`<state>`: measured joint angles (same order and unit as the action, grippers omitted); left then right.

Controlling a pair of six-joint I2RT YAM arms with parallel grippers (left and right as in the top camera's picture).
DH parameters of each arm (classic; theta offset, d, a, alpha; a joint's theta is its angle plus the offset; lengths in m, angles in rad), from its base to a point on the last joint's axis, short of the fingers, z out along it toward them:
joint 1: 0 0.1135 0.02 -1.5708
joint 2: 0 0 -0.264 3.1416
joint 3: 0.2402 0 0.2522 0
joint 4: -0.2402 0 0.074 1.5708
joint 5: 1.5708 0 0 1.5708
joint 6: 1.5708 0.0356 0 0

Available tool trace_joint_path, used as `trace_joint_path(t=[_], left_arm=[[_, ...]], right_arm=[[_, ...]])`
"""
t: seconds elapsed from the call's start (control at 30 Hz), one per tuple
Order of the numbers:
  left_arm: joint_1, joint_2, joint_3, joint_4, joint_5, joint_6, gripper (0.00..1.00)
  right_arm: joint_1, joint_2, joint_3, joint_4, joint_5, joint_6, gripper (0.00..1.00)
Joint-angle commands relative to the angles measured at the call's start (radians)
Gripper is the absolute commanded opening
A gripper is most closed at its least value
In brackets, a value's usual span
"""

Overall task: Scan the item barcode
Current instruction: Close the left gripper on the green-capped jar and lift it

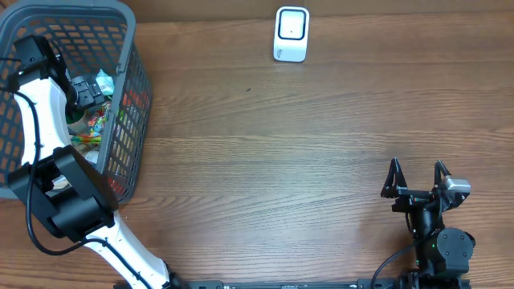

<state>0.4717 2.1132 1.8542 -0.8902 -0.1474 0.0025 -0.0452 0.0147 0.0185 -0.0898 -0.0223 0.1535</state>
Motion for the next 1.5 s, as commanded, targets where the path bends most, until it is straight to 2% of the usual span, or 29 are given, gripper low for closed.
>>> trace_joint_path(t=[0.0, 0.4, 0.87, 1.47], left_arm=[[0.004, 0.016, 0.016, -0.001, -0.026, -0.024, 0.98], [0.008, 0.016, 0.016, -0.021, -0.116, -0.104, 0.98], [0.007, 0.016, 0.015, 0.027, -0.114, -0.058, 0.98], [0.007, 0.058, -0.002, 0.055, -0.087, -0.058, 0.98]], right_arm=[[0.0, -0.012, -0.01, 0.005, -0.005, 0.004, 1.0], [0.0, 0.01, -0.01, 0.005, -0.005, 0.004, 1.0], [0.0, 0.047, -0.01, 0.006, -0.005, 0.004, 1.0], [0.0, 0.047, -0.01, 0.006, -0.005, 0.004, 1.0]])
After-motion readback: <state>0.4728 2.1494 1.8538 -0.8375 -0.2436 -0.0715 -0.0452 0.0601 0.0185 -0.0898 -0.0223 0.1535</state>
